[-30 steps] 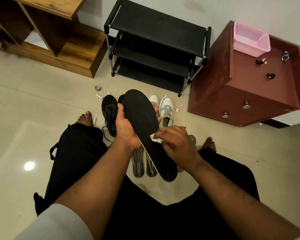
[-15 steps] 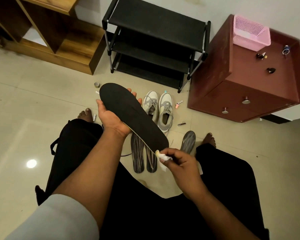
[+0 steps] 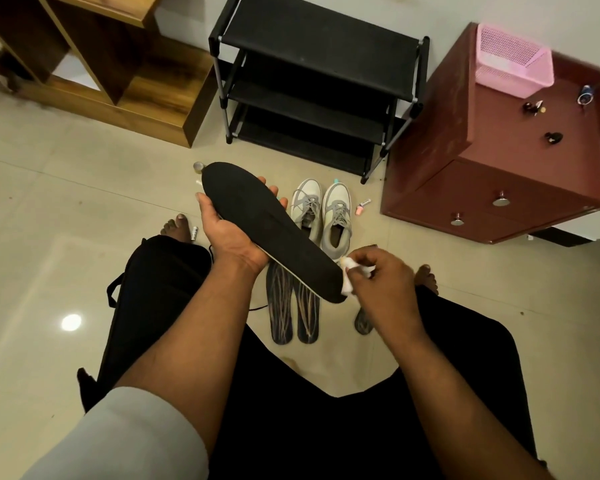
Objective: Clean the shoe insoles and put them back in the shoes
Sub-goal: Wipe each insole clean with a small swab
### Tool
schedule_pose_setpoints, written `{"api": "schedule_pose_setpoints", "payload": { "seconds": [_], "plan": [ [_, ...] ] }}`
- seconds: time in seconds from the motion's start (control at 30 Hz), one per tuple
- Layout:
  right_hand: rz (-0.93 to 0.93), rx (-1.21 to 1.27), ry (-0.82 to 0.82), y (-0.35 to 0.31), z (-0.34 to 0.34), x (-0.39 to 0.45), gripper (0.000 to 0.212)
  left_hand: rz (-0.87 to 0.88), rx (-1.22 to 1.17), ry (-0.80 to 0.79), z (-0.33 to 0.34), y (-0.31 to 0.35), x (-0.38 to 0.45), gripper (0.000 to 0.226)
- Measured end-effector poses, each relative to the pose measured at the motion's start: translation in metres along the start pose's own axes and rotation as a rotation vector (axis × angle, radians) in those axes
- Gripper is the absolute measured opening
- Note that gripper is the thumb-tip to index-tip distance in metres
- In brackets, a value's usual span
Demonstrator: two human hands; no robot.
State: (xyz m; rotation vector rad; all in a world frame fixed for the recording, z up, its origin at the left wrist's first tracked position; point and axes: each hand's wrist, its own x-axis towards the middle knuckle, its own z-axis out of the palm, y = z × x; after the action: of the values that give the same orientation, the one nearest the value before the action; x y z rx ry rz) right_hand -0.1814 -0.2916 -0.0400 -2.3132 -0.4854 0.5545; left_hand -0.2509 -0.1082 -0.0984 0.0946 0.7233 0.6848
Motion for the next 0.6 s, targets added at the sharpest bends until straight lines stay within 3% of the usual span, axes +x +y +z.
{"api": "schedule_pose_setpoints", "payload": {
  "seconds": [0.1,0.33,0.5,0.6],
  "plan": [
    [0.021,-0.038,-0.064,-0.006,0.021,-0.013,0.005,-0.032,-0.038,0.015,-0.001,-0.004,0.001,0.083],
    [0.181,0.477,-0.161,-0.062,0.05,0.001,0.01,-0.129,0.096,-0.009,0.005,-0.019,-0.009,0.081],
    [0.251,0.686,-0.157,-0.093,0.042,0.037,0.013,-0.293,0.217,-0.107,0.008,-0.028,-0.025,0.076],
    [0.117,0.54,-0.056,-0.089,0.026,0.066,0.015,-0.342,0.244,-0.17,0.009,-0.031,-0.028,0.073]
  ]
}}
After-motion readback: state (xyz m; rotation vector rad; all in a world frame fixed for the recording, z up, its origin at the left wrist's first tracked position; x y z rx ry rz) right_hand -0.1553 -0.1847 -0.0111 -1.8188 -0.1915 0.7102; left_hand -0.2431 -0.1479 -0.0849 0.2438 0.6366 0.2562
